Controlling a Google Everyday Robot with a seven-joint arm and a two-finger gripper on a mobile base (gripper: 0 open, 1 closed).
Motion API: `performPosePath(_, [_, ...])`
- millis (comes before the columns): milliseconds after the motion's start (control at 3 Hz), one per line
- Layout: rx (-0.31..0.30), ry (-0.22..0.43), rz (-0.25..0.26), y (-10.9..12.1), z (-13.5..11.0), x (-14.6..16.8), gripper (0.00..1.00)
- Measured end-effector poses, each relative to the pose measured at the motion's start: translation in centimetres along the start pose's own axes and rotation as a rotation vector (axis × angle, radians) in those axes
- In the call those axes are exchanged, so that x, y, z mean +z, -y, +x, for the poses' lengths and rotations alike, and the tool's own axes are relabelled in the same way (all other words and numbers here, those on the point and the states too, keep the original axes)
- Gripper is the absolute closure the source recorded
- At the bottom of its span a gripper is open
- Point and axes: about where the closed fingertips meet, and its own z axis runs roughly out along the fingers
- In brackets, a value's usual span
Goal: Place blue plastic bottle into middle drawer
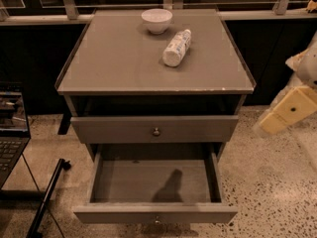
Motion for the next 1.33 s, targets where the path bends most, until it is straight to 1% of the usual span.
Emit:
performPosePath(333, [0.308,0.143,0.051,2.6,1.2,1.0,0.0])
performPosePath(667, [0.376,0.211,0.107,4.4,-0.2,0.5,0.0])
performPosePath(1000, [0.375,0.211,0.107,4.4,-0.2,0.5,0.0])
performPosePath(1333, [0.449,0.254,0.129,5.2,-0.4,0.7,0.0])
